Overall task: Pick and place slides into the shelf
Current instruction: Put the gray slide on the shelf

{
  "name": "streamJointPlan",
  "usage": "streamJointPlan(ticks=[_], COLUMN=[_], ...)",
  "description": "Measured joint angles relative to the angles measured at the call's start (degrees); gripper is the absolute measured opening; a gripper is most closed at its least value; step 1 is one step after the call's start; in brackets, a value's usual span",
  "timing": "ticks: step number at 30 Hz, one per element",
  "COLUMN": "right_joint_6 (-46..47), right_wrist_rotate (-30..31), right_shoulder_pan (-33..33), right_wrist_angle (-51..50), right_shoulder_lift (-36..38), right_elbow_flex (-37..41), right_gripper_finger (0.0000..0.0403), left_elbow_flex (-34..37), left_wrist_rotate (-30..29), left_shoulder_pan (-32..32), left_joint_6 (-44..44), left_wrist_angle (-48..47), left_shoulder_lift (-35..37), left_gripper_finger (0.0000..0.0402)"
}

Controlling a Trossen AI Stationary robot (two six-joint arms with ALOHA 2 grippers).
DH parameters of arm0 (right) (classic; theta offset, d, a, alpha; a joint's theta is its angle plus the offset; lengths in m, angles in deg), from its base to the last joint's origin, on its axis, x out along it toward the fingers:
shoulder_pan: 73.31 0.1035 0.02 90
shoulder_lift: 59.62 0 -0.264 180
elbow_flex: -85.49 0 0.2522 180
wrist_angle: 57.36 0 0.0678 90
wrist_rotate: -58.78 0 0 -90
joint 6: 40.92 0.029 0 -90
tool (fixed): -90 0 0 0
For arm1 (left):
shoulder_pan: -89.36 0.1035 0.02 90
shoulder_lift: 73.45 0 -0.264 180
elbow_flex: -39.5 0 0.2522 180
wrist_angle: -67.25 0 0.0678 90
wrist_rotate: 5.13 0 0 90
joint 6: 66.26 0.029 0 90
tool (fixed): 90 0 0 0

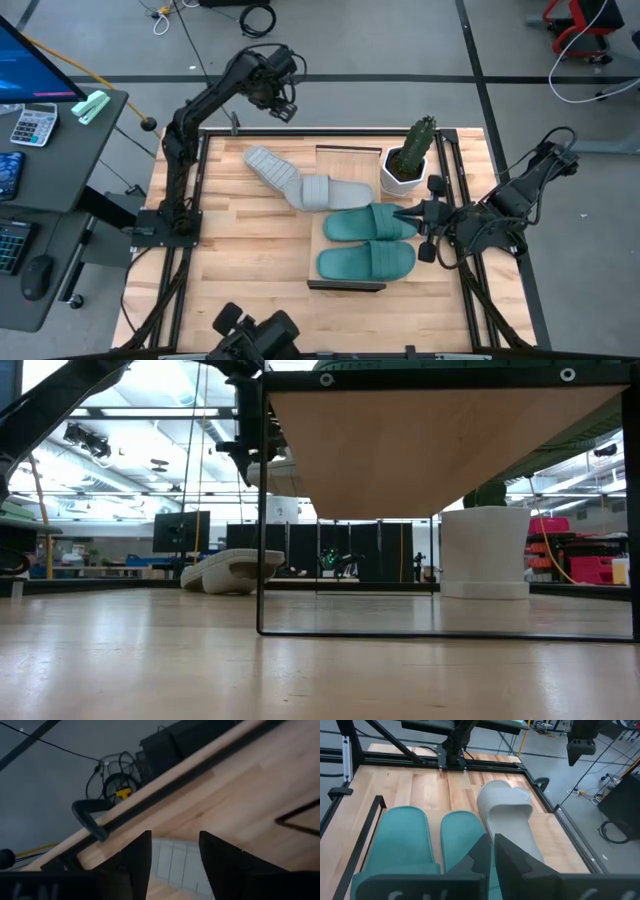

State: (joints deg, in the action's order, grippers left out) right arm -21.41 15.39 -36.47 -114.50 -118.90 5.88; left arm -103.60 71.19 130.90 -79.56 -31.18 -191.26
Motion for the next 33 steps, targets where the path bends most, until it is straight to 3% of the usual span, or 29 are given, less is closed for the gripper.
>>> streamJointPlan(ticks=[4, 8, 12, 16, 19, 24, 33], right_joint_6=[0.04, 0.05, 0.14, 0.48, 0.47, 0.03, 0.48], right_wrist_rotate=[-0.11, -0.4, -1.2, -1.53, -1.51, -1.51, -3.16], right_shoulder_pan=[0.07, 0.08, 0.07, 0.07, 0.07, 0.07, 0.08], right_wrist_angle=[-0.09, -0.34, -0.48, -1.6, -1.84, -1.84, -1.81], right_shoulder_lift=[-0.73, -1.44, -1.59, -1.57, -1.55, -1.55, -1.53], right_elbow_flex=[0.0, 0.0, 0.0, 0.0, 0.0, 0.0, 0.0], right_gripper_finger=[0.003, 0.003, 0.003, 0.003, 0.003, 0.003, 0.003], left_elbow_flex=[0.02, 1.21, 7.16, 18.05, 28.41, 47.0, 66.2], left_wrist_rotate=[-0.2, -6.11, -11.79, -16.6, -7.57, 7.47, 7.02], left_shoulder_pan=[-1.57, -2.95, -3.6, -5.82, -7.51, -9.85, -10.21], left_joint_6=[0.91, 0.14, -4.62, -11.2, -14.18, -15.5, -10.0], left_wrist_angle=[-3.33, -5.16, -5.26, -5.33, -1.37, 18.87, 25.75], left_shoulder_lift=[1.27, 3.76, 8.62, 15.39, 21.48, 33.2, 44.11], left_gripper_finger=[0.016, 0.0151, 0.0142, 0.0132, 0.0124, 0.0102, 0.0085])
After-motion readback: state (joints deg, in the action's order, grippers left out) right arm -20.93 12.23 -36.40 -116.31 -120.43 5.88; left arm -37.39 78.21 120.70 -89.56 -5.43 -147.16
